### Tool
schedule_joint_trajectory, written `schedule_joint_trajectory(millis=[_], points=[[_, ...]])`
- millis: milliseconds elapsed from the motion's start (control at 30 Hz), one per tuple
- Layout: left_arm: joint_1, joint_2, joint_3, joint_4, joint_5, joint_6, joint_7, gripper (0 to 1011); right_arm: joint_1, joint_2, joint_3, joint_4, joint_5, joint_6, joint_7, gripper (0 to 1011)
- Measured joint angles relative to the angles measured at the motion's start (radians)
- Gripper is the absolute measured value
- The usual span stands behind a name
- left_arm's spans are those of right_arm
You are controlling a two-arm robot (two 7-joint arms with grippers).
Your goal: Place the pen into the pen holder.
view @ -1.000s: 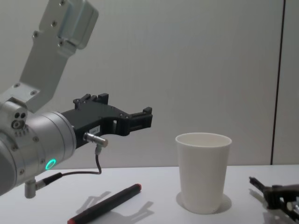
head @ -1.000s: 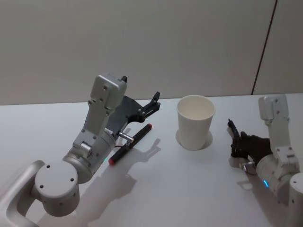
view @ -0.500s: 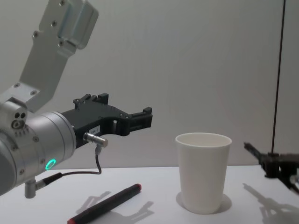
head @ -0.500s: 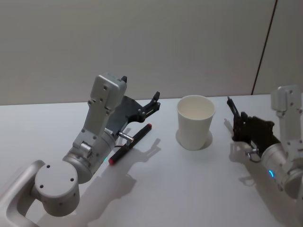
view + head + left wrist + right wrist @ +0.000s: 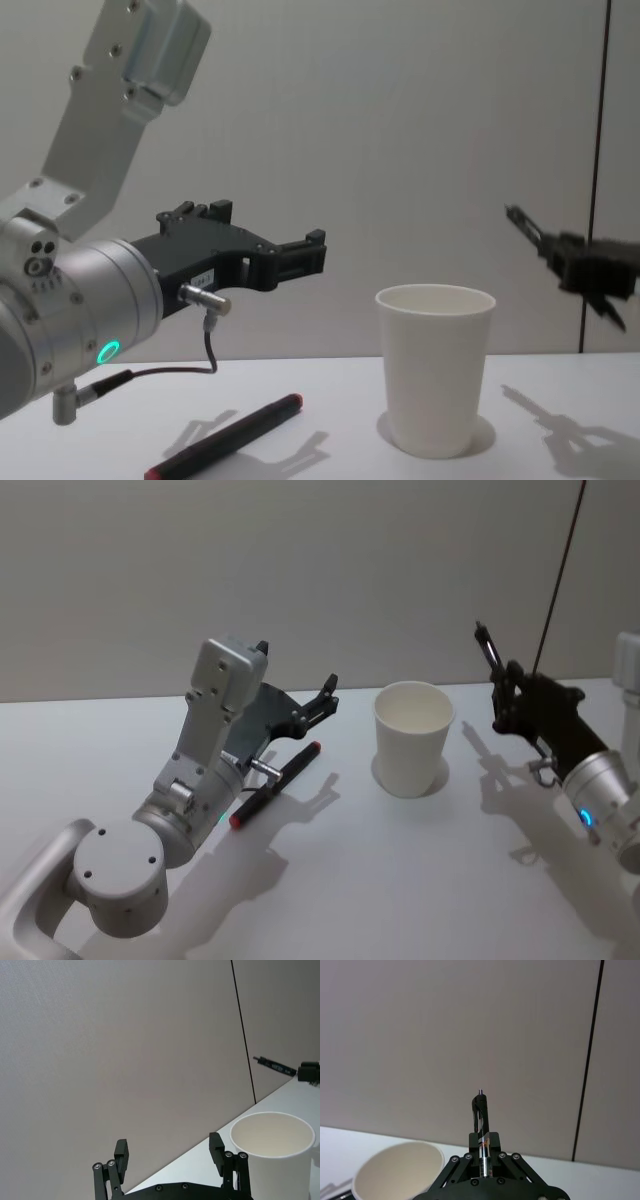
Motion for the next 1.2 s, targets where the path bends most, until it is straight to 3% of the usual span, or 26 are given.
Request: schedule_joint_trajectory(millis=[233,433,667,1200], points=[[0.0,0.0,0.0,0.0,0.0,0.0,0.0,1001,0.025,0.001,0.01,0.019,0.044,-0.094,0.072,110],[0.0,0.0,0.0,0.0,0.0,0.0,0.0,1001,0.065,-0.003,0.019,0.055,0.103,-0.197,0.169,110],[0.0,0.0,0.0,0.0,0.0,0.0,0.0,1001,0.111,-0.015,0.02,0.103,0.151,-0.278,0.259,110],[0.0,0.0,0.0,0.0,0.0,0.0,0.0,1001,0.188,-0.048,0.004,0.236,0.172,-0.371,0.359,110]])
